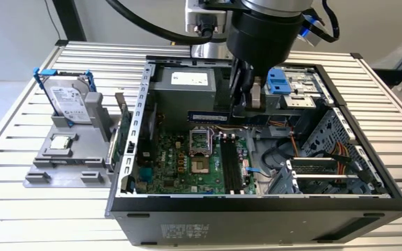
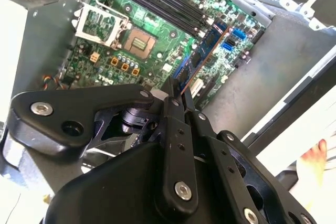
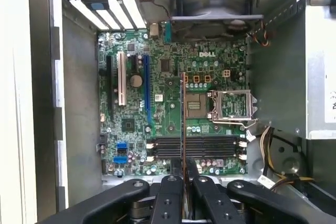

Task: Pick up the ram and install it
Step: 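Pick up the ram and move it above insertion slot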

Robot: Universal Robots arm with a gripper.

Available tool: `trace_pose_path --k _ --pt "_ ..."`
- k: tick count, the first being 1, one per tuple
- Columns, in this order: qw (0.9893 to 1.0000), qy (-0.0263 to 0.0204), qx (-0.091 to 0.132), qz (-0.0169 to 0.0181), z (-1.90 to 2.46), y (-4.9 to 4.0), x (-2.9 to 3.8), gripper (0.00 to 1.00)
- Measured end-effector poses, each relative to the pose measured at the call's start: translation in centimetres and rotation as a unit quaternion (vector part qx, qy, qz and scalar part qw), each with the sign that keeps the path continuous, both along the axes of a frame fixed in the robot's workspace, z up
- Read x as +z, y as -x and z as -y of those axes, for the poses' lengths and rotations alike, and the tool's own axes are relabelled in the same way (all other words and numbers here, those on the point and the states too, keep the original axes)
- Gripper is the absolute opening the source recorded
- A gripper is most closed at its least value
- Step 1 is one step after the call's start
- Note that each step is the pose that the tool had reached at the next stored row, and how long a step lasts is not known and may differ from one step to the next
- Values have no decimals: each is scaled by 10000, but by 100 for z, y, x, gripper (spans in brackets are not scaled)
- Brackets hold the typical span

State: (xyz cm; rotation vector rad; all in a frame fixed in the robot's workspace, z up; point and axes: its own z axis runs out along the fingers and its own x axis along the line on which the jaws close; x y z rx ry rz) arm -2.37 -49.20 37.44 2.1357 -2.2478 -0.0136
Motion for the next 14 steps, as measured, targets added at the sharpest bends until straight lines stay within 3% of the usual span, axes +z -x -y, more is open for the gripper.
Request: trace_pose_path --k 14 --pt "10000 0 -25 0 -22 -169 0 0"
